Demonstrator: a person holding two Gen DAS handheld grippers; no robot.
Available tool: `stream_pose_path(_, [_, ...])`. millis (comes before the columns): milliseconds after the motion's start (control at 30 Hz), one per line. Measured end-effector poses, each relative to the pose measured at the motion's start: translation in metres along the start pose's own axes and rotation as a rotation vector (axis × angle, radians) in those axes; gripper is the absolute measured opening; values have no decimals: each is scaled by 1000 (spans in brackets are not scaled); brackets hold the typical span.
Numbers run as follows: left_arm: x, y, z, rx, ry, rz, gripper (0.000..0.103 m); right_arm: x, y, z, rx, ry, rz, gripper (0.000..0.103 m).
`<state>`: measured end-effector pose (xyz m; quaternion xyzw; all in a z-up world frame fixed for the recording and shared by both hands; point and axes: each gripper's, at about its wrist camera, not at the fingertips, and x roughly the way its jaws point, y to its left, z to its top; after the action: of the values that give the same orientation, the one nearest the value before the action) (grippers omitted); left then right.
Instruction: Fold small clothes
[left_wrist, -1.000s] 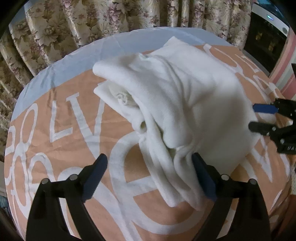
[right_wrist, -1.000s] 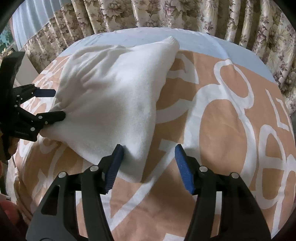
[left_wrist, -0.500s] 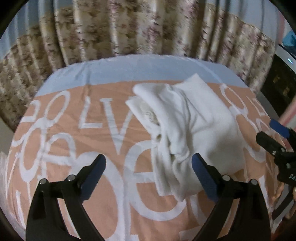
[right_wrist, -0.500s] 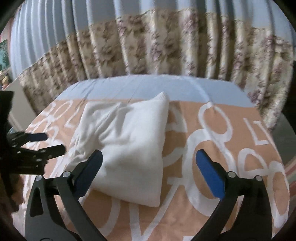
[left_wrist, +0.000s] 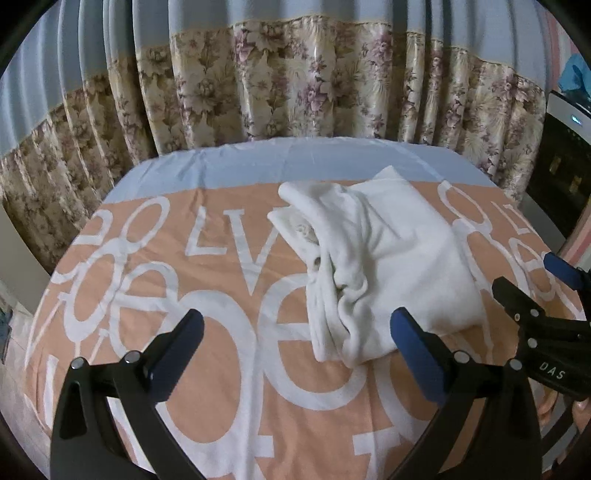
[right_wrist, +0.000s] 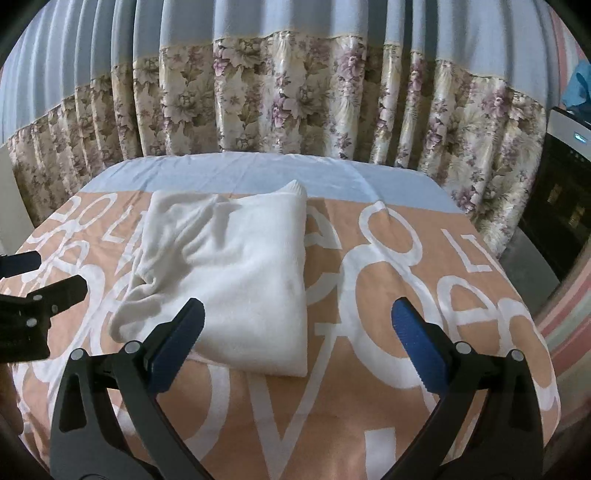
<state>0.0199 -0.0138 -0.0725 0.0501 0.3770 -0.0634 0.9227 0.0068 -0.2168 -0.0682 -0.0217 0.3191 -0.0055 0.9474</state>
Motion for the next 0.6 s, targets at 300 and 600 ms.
stream_pose_path(300, [-27,-6,-4,-16,-49,98,101,-27,-3,-2,28,-37,-41,100])
stream_pose_path(600, [-58,-4,6,-27,-80,101,101,-54,-5,6,38,-72,-50,100])
